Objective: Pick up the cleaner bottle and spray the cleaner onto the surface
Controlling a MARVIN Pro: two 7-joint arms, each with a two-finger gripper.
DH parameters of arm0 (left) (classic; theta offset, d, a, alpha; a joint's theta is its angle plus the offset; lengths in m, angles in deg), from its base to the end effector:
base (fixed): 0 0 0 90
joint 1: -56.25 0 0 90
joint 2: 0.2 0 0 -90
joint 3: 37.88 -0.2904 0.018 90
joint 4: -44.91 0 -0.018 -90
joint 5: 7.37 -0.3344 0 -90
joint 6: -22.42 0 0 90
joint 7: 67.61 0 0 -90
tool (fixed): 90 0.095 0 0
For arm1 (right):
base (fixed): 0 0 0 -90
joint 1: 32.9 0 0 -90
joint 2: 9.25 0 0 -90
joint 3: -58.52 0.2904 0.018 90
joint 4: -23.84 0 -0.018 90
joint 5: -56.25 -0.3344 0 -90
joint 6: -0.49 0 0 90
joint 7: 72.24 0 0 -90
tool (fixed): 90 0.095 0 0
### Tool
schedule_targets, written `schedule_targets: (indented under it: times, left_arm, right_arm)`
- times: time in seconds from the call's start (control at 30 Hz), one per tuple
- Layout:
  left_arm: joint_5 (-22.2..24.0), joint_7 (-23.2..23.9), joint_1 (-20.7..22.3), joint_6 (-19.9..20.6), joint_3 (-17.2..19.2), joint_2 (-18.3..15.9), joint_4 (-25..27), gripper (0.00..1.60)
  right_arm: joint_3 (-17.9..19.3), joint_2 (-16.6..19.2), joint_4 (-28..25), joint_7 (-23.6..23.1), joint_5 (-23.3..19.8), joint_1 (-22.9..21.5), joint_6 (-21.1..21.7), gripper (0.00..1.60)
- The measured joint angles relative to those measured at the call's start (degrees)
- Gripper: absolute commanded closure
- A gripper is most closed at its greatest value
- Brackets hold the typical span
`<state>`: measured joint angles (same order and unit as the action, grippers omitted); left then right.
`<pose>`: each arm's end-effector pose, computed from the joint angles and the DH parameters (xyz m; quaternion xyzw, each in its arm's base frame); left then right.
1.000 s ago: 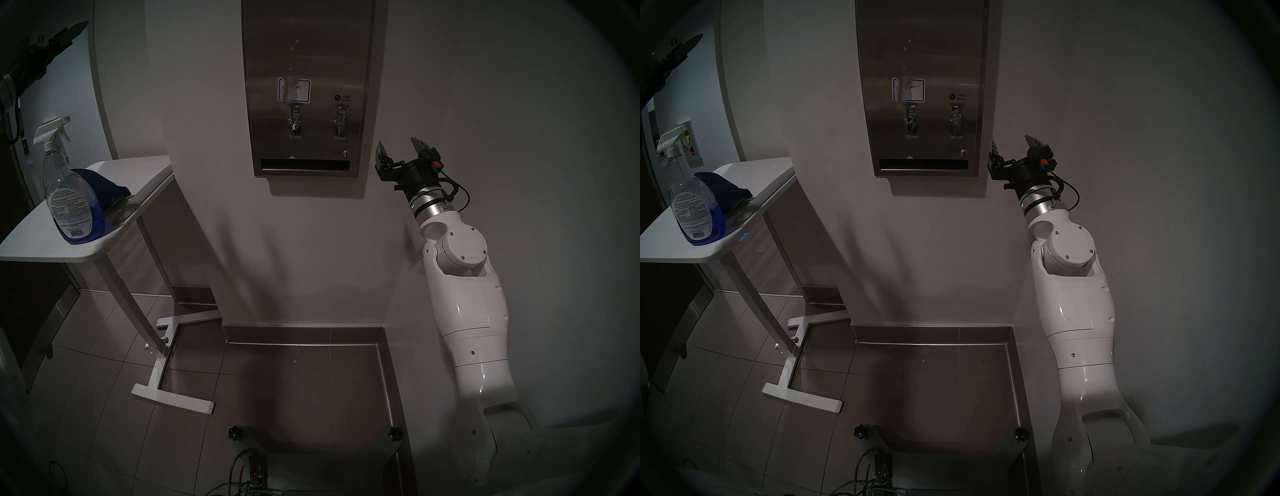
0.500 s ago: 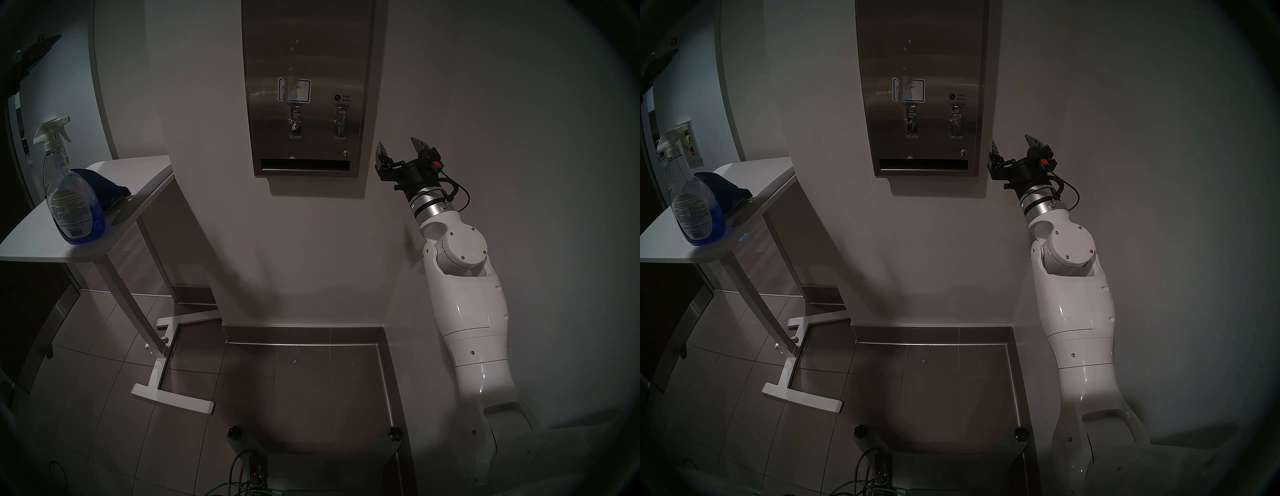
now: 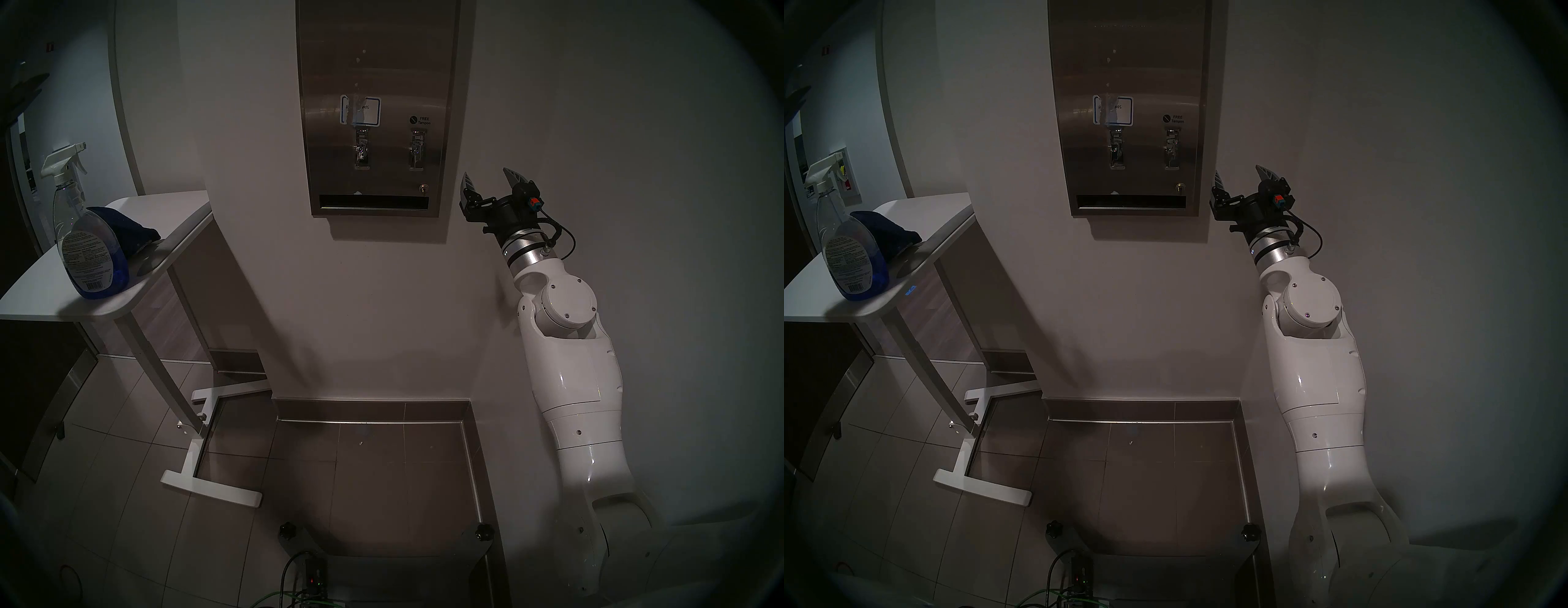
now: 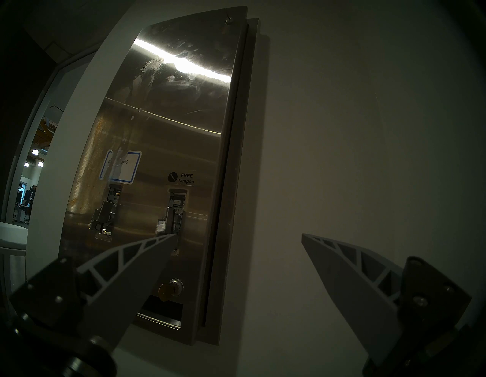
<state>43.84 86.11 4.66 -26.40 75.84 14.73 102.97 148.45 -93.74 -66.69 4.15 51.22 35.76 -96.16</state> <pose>0.3023 0.4603 0.1757 0.6302 -0.0923 0.7463 0.1933 0.5201 -0.0063 -0.1109 -0.5079 -0.1052 -0.8530 0.0579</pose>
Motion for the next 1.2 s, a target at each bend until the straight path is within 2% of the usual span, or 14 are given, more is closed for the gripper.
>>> schedule_targets:
  times: [0.4, 0.67, 0.87, 1.2]
  left_arm:
    - [-0.11, 4.80, 0.03, -4.84, -7.04, -1.67, -7.95, 0.00]
    - [0.09, 8.01, 0.37, -8.14, -10.41, -1.30, -10.33, 0.00]
    - [-0.01, 12.36, 1.08, -13.25, -12.46, -0.33, -11.22, 0.00]
    - [-1.08, 18.01, 3.31, -24.07, -16.33, 2.35, -14.43, 0.00]
  right_arm:
    - [0.00, 0.01, -0.02, 0.02, 0.00, 0.00, 0.00, 0.00]
    - [0.00, 0.01, -0.03, 0.02, 0.00, 0.00, 0.00, 0.00]
    - [-0.01, 0.01, -0.03, 0.03, 0.00, 0.00, 0.00, 0.00]
    - [-0.01, 0.02, -0.05, 0.04, 0.00, 0.00, 0.00, 0.00]
